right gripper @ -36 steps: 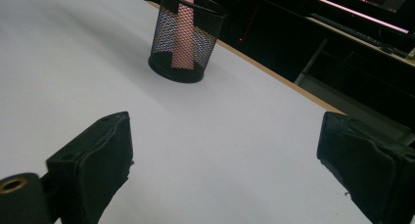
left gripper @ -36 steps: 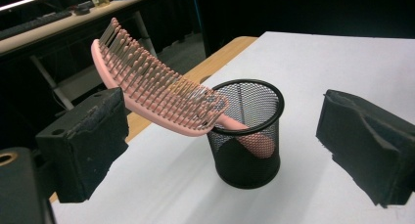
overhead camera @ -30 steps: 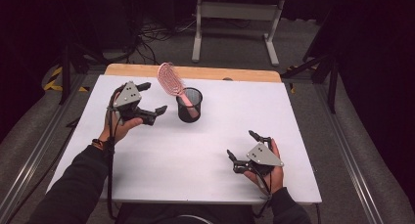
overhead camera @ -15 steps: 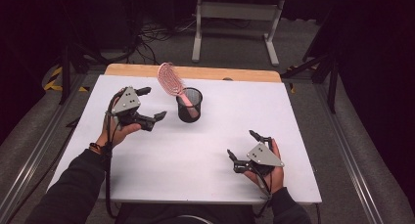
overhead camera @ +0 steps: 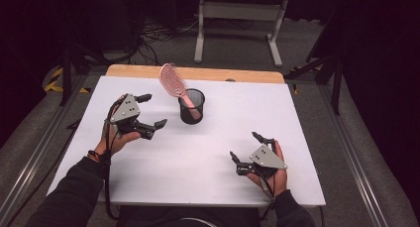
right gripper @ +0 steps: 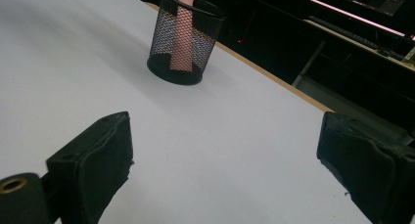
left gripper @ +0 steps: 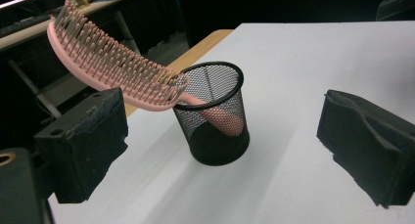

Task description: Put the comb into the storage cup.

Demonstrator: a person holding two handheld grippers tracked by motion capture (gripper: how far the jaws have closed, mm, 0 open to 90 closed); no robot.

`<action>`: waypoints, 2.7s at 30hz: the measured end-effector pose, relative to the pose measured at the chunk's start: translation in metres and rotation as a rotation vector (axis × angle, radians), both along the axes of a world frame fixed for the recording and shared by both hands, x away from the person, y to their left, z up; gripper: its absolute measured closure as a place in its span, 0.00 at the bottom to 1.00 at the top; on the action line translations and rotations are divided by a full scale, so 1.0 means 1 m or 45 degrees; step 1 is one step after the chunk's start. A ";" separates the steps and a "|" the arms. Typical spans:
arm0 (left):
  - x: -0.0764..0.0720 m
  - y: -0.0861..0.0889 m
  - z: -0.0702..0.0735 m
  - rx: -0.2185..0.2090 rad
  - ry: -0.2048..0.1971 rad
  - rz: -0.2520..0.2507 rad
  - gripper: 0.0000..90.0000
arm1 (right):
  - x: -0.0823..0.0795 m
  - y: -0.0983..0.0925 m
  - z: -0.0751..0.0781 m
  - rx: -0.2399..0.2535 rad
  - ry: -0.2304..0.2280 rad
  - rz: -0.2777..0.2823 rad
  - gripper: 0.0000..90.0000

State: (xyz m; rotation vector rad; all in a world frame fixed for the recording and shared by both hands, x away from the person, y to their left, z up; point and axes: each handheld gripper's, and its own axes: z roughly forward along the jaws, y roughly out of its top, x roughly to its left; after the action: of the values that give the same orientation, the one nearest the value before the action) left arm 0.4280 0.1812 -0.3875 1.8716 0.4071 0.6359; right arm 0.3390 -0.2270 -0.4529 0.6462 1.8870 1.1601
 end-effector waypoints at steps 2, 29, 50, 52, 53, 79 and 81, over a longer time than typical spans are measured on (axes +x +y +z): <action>-0.002 0.000 -0.001 -0.010 -0.003 -0.002 0.06 | 0.000 0.000 0.000 -0.001 -0.003 -0.001 0.07; -0.025 0.005 -0.014 0.004 -0.013 -0.032 0.06 | 0.000 0.001 0.000 -0.004 0.002 0.009 0.07; -0.039 0.006 -0.024 0.046 -0.017 -0.058 0.06 | -0.001 0.001 0.001 -0.004 -0.005 0.012 0.07; -0.040 0.006 -0.025 0.060 -0.025 -0.057 0.06 | -0.001 0.001 0.001 -0.009 -0.003 0.012 0.07; -0.041 0.006 -0.026 0.057 -0.023 -0.058 0.06 | -0.001 0.002 0.001 -0.011 -0.003 0.014 0.07; -0.055 0.006 -0.048 0.152 -0.017 -0.075 0.07 | -0.001 0.003 0.001 -0.018 -0.003 0.020 0.07; -0.055 0.007 -0.050 0.156 -0.010 -0.074 0.07 | -0.001 0.003 0.000 -0.017 -0.001 0.020 0.07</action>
State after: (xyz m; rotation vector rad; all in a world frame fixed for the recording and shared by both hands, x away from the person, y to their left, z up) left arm 0.3727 0.1877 -0.4377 1.9897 0.3132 0.6409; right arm 0.3379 -0.2243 -0.4528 0.6246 1.9008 1.1563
